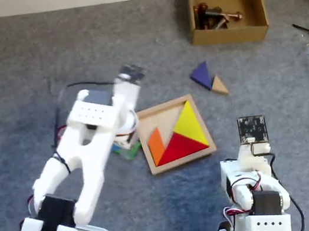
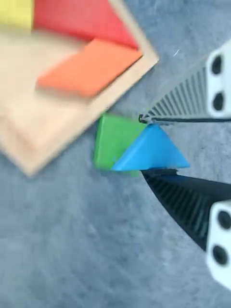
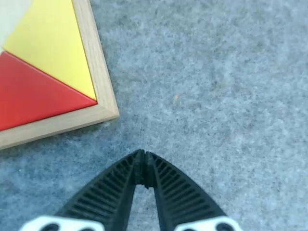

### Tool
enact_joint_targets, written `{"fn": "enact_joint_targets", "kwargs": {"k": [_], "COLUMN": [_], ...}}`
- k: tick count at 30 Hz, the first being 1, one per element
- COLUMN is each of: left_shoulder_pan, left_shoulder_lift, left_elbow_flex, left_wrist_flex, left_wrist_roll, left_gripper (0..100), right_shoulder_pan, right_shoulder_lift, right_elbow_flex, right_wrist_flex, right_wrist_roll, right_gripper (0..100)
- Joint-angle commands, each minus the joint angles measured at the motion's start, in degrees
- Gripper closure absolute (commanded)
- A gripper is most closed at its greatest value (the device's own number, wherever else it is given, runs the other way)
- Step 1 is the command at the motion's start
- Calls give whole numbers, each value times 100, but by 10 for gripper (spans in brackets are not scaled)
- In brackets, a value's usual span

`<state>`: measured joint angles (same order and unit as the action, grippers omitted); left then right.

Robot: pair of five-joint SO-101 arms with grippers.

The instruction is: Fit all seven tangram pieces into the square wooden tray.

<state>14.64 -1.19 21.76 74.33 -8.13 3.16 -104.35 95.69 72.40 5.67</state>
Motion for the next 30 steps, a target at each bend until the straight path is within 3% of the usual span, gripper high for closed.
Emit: {"fn": "enact_joint_targets", "kwargs": {"k": [1,9,13,27,30], "left_shoulder_pan": [514,963,1270,1385,1613], "left_shoulder_lift": [-92,-57,-48,-40,-48], "left_elbow_flex": [-453,-840,-796,-760,-523], "left_wrist_flex": [220,158,-273,-1240,-1609], "left_wrist_roll": [-229,-211,-176,1908,2013], "left_gripper": [995,995,995,995,995], "right_shoulder_pan": [-92,-92,-92,-92,-92], "right_shoulder_lift": [-84,-84,-84,-84,-84], "right_elbow_flex": [655,655,655,655,655], "right_wrist_flex": [-92,-92,-92,-92,-92], "right_wrist_roll": [-62,-62,-62,-62,-62], "right_gripper": [994,994,994,994,994]}}
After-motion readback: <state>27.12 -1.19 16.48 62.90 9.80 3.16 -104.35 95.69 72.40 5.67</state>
